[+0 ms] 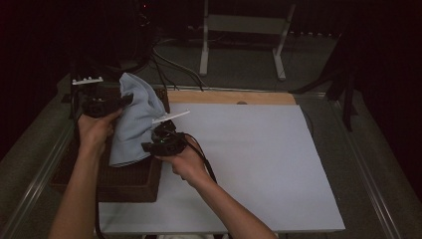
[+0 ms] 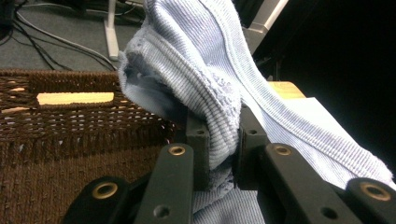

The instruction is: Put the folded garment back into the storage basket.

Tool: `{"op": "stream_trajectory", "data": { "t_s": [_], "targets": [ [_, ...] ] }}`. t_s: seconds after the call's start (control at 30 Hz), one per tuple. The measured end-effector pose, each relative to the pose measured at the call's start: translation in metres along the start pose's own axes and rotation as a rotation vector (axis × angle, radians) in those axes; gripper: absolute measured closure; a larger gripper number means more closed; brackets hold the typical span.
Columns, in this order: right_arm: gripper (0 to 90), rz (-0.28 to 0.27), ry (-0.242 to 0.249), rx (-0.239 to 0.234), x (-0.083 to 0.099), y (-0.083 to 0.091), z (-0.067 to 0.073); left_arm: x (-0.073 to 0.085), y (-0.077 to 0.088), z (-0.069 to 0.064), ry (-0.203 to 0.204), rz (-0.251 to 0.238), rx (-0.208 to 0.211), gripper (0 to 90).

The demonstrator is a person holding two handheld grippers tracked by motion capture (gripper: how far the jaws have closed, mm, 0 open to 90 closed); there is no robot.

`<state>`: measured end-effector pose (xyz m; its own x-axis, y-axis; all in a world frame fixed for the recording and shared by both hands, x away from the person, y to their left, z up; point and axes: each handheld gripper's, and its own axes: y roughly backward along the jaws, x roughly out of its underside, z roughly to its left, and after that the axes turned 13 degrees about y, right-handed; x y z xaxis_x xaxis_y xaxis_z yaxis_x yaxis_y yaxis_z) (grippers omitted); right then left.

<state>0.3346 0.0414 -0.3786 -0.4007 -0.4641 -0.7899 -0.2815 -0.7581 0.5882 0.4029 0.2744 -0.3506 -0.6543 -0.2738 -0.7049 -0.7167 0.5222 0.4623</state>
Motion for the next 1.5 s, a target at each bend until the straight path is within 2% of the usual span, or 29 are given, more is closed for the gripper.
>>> {"op": "stream_trajectory", "data": {
  "t_s": [0.17,0.8,1.13,1.5],
  "targets": [
    [78.3,0.002,0.013,0.004,-0.003,-0.004,0.005,0.0,0.002,0.003,0.001,-0.003,0.0,81.4],
    [78.3,0.002,-0.001,-0.008,-0.009,-0.023,0.015,0.0,0.017,0.017,0.009,-0.015,-0.028,81.5],
    [78.3,0.003,-0.008,-0.01,-0.007,-0.033,0.025,0.003,0.023,0.026,0.005,-0.006,-0.045,81.4],
    [78.2,0.009,-0.009,-0.01,-0.005,-0.041,0.03,0.004,0.027,0.031,0.008,-0.008,-0.047,81.4]
  ]
}}
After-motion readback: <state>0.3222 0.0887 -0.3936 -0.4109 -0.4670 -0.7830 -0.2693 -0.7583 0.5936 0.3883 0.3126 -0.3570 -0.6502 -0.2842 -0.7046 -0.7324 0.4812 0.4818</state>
